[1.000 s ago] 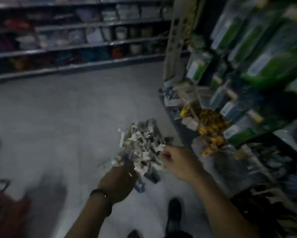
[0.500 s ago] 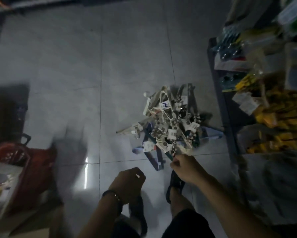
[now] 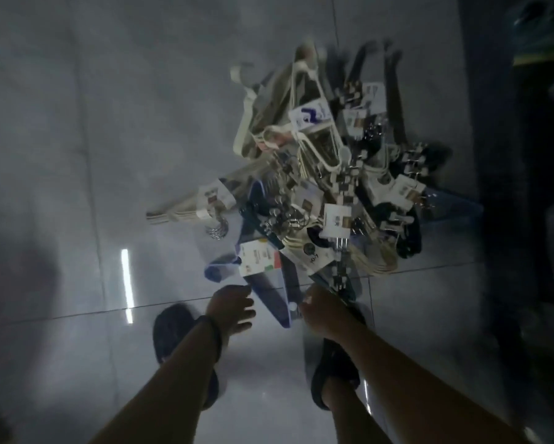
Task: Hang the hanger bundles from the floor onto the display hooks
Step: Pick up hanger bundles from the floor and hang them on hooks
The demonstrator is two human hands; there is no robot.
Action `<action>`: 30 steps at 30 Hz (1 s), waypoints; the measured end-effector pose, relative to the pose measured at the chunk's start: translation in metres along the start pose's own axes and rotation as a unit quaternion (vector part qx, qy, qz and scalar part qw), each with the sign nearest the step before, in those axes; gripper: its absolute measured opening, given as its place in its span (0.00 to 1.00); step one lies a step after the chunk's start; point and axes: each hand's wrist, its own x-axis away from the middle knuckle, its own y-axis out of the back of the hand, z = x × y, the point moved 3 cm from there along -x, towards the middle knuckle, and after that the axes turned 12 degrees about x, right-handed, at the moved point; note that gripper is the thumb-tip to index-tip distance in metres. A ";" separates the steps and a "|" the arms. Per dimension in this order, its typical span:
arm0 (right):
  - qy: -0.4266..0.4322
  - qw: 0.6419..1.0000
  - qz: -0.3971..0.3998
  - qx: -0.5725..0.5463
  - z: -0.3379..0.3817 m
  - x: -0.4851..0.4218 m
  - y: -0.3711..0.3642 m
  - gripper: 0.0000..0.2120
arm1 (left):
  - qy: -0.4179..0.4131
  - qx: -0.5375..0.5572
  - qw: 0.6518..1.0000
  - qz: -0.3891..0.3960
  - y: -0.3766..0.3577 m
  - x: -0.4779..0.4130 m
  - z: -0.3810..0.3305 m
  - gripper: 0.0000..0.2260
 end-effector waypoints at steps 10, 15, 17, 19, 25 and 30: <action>-0.148 0.972 -0.178 -0.028 -0.024 -0.121 -0.071 0.37 | 0.015 0.040 0.998 0.035 -0.015 -0.149 0.035 0.10; -0.060 0.979 -0.183 -0.073 -0.008 -0.107 -0.078 0.22 | 0.004 0.097 0.993 0.065 -0.025 -0.163 0.038 0.06; -0.008 0.984 -0.164 -0.070 0.008 -0.088 -0.095 0.22 | 0.009 0.129 0.989 0.067 -0.025 -0.163 0.037 0.06; 0.033 0.982 -0.152 -0.106 0.021 -0.071 -0.113 0.23 | 0.024 0.144 0.986 0.075 -0.023 -0.162 0.039 0.06; 0.036 0.981 -0.133 -0.138 0.005 -0.068 -0.120 0.20 | -0.105 0.033 0.994 0.004 -0.035 -0.179 0.052 0.10; 0.084 0.972 -0.176 -0.134 -0.009 -0.062 -0.126 0.29 | -0.180 -0.098 0.974 -0.094 -0.036 -0.187 0.066 0.15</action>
